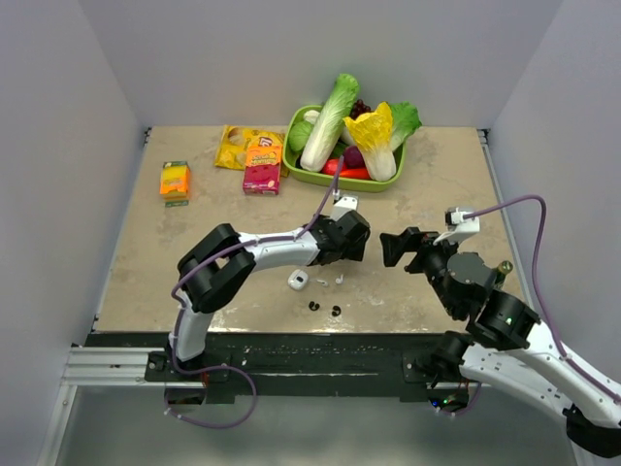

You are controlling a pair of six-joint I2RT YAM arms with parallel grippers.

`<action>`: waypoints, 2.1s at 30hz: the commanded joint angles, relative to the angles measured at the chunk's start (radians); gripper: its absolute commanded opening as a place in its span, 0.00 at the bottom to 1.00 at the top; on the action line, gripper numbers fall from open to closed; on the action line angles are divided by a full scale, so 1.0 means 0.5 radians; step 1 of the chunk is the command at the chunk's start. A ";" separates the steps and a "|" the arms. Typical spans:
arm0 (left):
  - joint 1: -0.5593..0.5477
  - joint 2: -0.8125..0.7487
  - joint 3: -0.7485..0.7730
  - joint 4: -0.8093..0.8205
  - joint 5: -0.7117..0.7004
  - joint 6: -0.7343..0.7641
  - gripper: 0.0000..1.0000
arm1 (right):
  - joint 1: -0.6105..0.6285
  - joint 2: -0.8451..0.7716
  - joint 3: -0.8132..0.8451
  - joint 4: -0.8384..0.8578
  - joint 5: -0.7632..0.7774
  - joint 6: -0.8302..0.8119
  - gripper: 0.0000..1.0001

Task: Insert the wireless bluetooth earbuds into the charging case
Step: Pick up the charging case at the center of the board.

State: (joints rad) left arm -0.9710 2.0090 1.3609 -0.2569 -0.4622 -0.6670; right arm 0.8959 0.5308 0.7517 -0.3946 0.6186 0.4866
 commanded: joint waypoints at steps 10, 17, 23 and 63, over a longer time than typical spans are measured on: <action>-0.006 0.154 0.180 -0.078 -0.018 -0.043 1.00 | 0.003 -0.058 0.058 -0.024 0.036 -0.004 0.98; -0.009 0.182 0.226 -0.164 -0.039 -0.145 1.00 | 0.003 -0.043 0.040 -0.015 0.036 0.006 0.98; -0.021 0.277 0.334 -0.345 -0.088 -0.295 1.00 | 0.003 -0.037 0.034 -0.015 0.030 0.015 0.98; -0.089 0.430 0.420 -0.520 -0.100 -0.458 0.89 | 0.003 -0.095 -0.003 -0.024 0.021 0.015 0.98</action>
State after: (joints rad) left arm -1.0107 2.1685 1.5688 -0.4713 -0.5594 -0.8562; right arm 0.8959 0.4896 0.7502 -0.4072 0.6151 0.4873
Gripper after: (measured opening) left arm 0.890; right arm 0.982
